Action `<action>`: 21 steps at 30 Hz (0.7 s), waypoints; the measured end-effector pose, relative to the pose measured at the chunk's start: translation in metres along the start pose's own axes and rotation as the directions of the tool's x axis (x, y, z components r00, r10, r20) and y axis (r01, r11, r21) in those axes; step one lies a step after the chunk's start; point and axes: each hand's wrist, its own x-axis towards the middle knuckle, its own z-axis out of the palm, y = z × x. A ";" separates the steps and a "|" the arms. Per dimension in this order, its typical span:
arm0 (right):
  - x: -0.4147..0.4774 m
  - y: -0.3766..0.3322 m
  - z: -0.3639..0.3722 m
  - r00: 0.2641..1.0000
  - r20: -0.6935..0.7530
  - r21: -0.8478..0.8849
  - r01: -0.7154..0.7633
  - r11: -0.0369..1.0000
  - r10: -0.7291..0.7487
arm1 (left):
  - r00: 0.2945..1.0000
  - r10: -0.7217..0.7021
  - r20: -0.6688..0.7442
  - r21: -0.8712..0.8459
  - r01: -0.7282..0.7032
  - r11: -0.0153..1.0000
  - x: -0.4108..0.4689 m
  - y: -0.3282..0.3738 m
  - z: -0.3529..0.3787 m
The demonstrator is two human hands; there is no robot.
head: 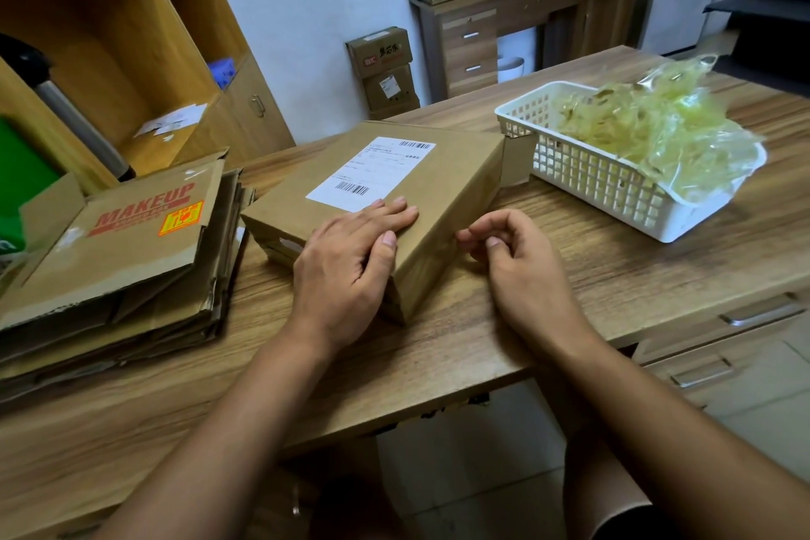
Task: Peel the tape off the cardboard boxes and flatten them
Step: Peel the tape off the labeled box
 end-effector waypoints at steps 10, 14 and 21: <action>-0.007 -0.008 -0.002 1.000 -0.009 -0.026 0.015 1.000 -0.015 | 1.000 -0.018 0.001 -0.096 0.018 0.995 -0.004 -0.004 -0.006; -0.010 -0.015 -0.003 0.998 0.064 -0.132 0.038 0.991 -0.030 | 0.999 -0.038 -0.002 -0.126 0.037 0.991 -0.005 -0.011 -0.009; -0.011 -0.017 -0.004 0.999 0.039 -0.132 0.012 0.991 -0.007 | 0.999 -0.043 0.001 -0.143 0.042 0.989 -0.005 -0.014 -0.011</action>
